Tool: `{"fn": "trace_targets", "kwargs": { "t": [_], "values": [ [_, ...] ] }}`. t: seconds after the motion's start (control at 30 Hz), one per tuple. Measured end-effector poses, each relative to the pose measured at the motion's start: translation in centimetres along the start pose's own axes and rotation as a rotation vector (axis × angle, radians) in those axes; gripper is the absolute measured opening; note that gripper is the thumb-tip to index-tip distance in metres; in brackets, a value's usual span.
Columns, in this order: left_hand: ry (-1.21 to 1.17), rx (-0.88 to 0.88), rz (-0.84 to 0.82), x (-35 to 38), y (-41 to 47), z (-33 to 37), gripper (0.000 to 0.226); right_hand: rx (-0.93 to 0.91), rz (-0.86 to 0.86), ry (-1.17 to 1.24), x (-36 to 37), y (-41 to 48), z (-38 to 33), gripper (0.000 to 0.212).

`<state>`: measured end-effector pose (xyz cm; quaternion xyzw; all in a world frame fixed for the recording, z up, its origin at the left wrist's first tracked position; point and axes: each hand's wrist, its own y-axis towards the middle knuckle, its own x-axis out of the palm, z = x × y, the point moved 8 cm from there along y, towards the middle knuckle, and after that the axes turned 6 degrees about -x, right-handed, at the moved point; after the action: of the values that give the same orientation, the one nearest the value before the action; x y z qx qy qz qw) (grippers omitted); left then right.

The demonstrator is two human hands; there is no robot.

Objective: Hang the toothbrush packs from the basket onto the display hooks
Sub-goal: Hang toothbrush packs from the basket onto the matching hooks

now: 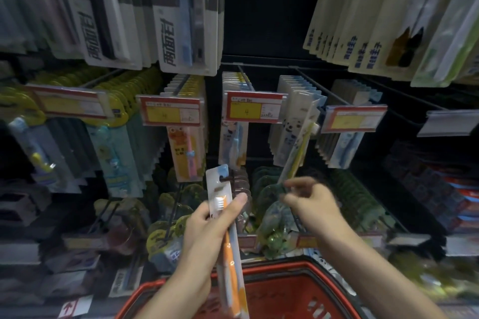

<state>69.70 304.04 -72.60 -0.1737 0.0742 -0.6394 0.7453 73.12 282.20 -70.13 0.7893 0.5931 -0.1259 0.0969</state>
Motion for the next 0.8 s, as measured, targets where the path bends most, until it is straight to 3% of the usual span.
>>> {"fn": "trace_targets", "kwargs": {
  "t": [0.1,0.2,0.4,0.67,0.8],
  "values": [
    [-0.044,0.053,0.016,0.0,0.1,0.4,0.035,0.057,-0.37,0.104,4.9,-3.3,-0.2,0.013],
    [-0.097,0.063,0.016,-0.1,0.4,0.3,0.041,0.079,-0.487,0.139,7.5,-4.8,0.2,0.006],
    [-0.134,0.098,-0.031,-0.1,1.2,0.0,0.043,-0.24,-0.425,0.015,8.2,-5.3,-1.3,0.012],
    [-0.104,0.193,-0.151,1.0,0.9,1.7,0.034,-0.053,-0.306,0.445,4.6,-2.7,-1.6,0.015],
    [-0.089,0.182,-0.138,0.9,1.1,1.3,0.019,-0.06,-0.154,0.424,1.8,-0.6,-1.8,0.015]
  ]
}}
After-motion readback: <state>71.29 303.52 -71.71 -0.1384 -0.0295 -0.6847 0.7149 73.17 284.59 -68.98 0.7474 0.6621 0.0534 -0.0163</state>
